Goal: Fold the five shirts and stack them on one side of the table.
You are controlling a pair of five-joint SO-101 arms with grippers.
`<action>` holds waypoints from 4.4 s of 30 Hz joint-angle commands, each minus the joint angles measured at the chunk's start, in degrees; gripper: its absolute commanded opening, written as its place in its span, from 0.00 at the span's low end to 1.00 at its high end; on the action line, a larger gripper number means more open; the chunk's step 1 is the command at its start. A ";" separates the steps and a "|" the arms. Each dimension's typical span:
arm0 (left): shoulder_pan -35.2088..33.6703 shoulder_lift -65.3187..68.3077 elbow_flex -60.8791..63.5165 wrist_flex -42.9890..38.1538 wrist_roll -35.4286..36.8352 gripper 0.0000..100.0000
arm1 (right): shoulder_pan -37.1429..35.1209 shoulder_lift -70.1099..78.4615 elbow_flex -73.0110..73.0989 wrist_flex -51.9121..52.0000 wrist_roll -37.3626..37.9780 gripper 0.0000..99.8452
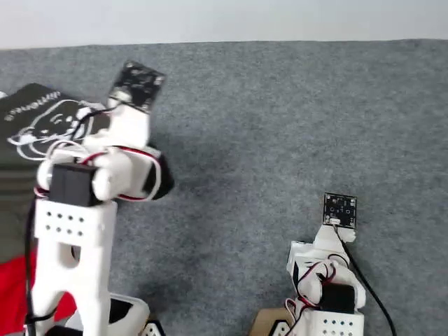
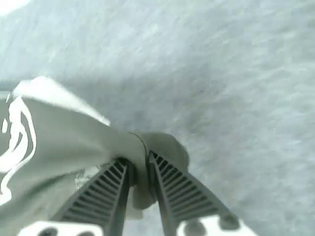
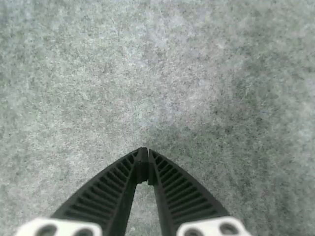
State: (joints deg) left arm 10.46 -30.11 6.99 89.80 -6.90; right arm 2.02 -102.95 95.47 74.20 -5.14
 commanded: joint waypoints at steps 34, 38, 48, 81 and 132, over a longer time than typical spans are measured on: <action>-10.37 -1.41 -4.97 10.81 -11.34 0.00 | -0.22 -0.57 0.97 0.40 -0.35 0.01; -17.58 -1.41 -1.19 10.90 -11.34 0.00 | -0.22 -0.57 0.97 0.40 -0.35 0.01; -34.90 -1.41 11.03 10.81 -13.27 0.00 | -0.31 -0.57 0.97 0.40 -0.35 0.01; -50.37 -0.88 21.93 9.76 -19.52 0.00 | -3.56 0.13 -11.78 -14.81 -0.09 0.01; -41.14 -1.23 39.96 -13.89 -21.63 0.00 | -40.22 136.84 -132.92 11.56 3.69 0.26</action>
State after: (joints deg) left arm -30.95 -30.11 47.34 76.97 -28.26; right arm -37.19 32.53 -29.54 86.15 4.35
